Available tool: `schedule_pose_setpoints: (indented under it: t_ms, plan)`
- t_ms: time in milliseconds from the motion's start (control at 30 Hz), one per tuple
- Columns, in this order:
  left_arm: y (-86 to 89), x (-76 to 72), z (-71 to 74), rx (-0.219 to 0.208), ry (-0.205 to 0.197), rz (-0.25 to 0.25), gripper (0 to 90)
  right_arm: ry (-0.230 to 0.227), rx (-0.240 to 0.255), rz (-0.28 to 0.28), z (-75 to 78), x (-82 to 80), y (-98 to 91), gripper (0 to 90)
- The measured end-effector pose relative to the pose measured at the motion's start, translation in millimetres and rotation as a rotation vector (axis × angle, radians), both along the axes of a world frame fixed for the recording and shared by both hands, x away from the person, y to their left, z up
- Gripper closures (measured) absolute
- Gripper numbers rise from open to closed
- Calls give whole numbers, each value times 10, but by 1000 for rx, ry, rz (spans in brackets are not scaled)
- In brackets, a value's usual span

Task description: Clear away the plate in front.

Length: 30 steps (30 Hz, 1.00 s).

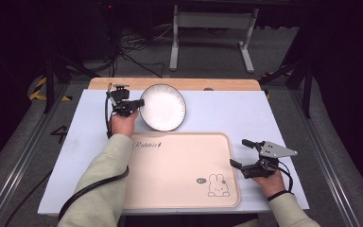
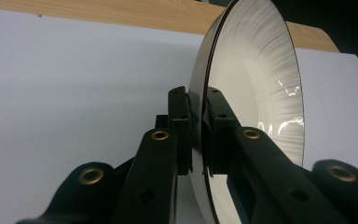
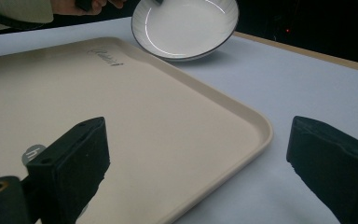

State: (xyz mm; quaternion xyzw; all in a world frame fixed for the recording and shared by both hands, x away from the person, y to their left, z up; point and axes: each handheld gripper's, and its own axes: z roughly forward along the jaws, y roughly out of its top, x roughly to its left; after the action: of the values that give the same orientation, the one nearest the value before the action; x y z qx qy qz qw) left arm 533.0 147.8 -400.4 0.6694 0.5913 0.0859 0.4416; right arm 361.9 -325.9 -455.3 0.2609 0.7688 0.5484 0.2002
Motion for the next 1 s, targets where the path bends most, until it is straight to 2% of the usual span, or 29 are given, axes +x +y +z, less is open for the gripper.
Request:
schedule_pose_setpoints:
  t_ms: [500, 733, 867, 1000]
  plan:
    - [102, -201, 263, 5, -50, -28, 836, 2, -2, -1, 2, 1, -4, 60]
    - [143, -329, 348, 14, -68, -54, 837, 3, 7, -5, 1, 5, -9, 49]
    - [139, -409, 396, 34, -96, -85, 837, 2, 7, -3, 1, 4, -9, 49]
    - [135, -480, 438, 26, -105, -106, 837, 3, 5, -5, 1, 3, -9, 49]
